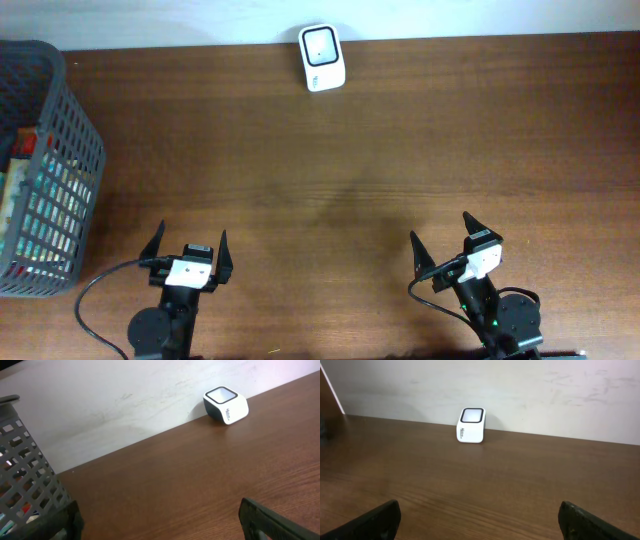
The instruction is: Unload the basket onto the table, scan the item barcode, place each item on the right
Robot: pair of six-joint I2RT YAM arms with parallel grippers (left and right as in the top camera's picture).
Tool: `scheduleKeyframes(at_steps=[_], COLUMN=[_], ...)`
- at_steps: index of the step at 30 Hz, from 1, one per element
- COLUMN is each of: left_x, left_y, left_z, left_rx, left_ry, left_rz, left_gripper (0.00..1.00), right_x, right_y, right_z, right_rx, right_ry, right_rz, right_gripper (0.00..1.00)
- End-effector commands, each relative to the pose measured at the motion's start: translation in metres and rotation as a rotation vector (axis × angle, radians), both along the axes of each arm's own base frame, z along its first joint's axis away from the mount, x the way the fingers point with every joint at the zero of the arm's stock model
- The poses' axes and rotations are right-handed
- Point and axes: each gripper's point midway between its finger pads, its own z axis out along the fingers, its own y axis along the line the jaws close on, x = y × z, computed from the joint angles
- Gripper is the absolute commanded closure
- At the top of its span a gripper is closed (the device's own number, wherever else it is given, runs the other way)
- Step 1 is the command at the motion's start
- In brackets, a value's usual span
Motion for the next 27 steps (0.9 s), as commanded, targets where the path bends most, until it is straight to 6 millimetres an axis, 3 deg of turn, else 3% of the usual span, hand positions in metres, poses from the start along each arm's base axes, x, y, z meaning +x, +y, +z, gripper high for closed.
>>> scheduleKeyframes(at_steps=[1, 23, 27], left_x=[-0.0001, 0.0001, -0.0003], left_y=[0.0005, 0.0021, -0.0061], left_z=[-0.0016, -0.0004, 0.0083], left_rx=[-0.009, -0.008, -0.065], left_ry=[-0.002, -0.006, -0.035], left_rz=[0.005, 0.014, -0.031], left_gripper=[0.01, 0.01, 0.01], right_x=[0.0009, 0.0009, 0.0009], right_y=[-0.0027, -0.0027, -0.0027], right_z=[-0.0029, -0.0029, -0.0029], right_rx=[0.003, 0.003, 0.003], right_ry=[0.003, 0.003, 0.003], right_rz=[-0.014, -0.014, -0.014], right_gripper=[0.01, 0.01, 0.01])
